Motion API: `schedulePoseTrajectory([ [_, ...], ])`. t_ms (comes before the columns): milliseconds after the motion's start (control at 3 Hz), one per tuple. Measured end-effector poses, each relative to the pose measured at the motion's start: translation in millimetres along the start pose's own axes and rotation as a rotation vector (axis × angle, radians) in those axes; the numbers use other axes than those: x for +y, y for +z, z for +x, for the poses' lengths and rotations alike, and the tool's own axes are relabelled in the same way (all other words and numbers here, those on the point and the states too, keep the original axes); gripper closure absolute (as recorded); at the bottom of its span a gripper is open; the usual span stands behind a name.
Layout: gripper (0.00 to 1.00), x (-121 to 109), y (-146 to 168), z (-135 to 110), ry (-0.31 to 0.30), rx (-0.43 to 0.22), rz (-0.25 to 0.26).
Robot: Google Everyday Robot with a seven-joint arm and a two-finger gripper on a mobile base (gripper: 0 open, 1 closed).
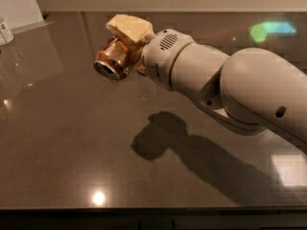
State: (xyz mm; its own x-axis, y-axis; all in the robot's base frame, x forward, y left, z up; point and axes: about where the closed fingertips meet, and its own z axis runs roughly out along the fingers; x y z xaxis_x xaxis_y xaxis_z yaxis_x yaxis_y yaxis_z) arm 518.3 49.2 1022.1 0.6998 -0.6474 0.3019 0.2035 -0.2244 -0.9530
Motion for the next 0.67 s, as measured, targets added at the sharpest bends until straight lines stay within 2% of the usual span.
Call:
schedulePoseTrajectory([
  [333, 1.0, 5.2, 1.1, -0.1, -0.131, -0.02, -0.007],
  [667, 1.0, 8.7, 2.6, 2.7, -0.271, -0.004, -0.005],
])
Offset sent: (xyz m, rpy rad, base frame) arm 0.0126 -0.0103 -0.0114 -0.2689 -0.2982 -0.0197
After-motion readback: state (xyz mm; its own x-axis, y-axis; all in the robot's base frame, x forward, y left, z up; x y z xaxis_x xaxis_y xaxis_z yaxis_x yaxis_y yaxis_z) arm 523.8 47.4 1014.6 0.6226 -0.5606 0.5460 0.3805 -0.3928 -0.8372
